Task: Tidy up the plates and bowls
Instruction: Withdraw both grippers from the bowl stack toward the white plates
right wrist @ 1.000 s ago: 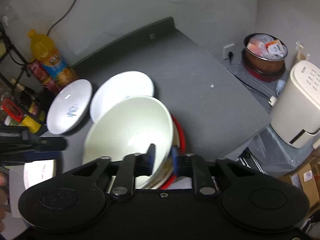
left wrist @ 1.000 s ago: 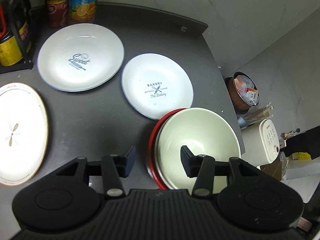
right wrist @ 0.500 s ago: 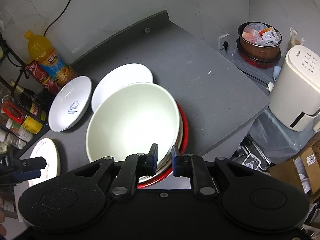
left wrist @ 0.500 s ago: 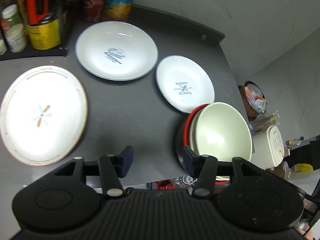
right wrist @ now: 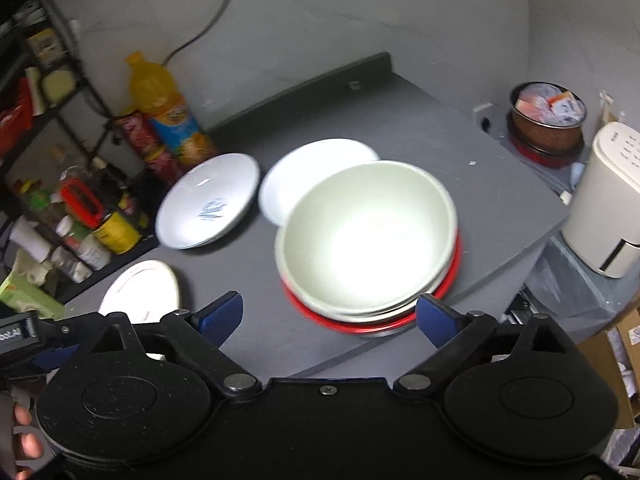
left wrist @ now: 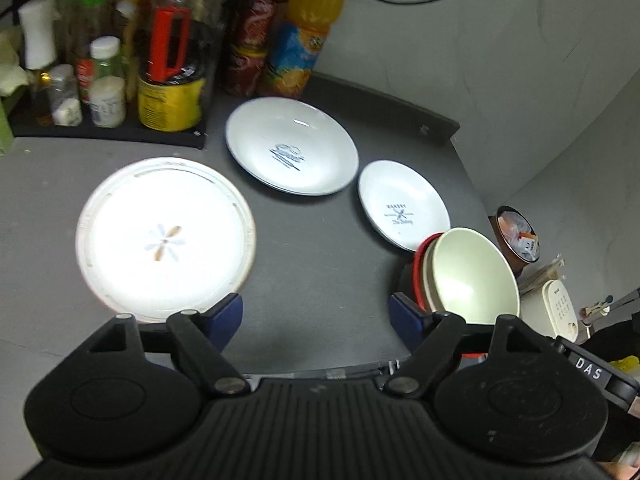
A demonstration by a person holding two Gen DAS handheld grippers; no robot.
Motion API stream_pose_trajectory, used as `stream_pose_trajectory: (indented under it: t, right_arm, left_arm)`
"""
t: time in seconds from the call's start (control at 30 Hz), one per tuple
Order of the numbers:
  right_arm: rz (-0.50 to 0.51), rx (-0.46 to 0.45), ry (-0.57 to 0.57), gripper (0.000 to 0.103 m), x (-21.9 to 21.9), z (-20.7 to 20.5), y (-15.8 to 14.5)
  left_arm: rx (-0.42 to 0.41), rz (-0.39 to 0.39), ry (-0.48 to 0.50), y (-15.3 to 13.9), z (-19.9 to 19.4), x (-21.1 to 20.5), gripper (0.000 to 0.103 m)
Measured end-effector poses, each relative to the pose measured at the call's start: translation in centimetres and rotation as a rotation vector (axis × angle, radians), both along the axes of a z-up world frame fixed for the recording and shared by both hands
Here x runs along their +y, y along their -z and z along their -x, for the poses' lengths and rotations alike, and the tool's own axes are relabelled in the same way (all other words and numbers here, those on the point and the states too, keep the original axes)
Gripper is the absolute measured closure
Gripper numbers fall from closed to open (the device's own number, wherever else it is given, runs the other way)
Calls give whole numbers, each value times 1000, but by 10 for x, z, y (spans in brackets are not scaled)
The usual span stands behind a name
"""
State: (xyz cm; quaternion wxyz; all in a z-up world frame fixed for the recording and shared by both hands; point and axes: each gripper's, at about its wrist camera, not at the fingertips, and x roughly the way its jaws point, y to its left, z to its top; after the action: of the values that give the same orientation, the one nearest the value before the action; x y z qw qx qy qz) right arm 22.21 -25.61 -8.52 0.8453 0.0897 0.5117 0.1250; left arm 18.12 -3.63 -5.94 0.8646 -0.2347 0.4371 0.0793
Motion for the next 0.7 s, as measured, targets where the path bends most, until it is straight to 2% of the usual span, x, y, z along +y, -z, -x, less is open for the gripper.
stream_pose_trajectory:
  t: [0.13, 0.3, 0.47, 0.7]
  right_arm:
    - [-14, -37, -44, 1, 18, 15, -6]
    - [-12, -55, -93, 0, 43, 28, -12]
    - [-10, -66, -139, 0, 64, 38, -17]
    - [-5, -64, -204, 0, 88, 48, -21]
  left_arm:
    - [-14, -12, -19, -1, 22, 13, 24]
    - [4, -65, -12, -5, 42, 27, 24]
    - [7, -68, 7, -7, 59, 36, 19]
    - [22, -63, 2, -8, 75, 49, 18]
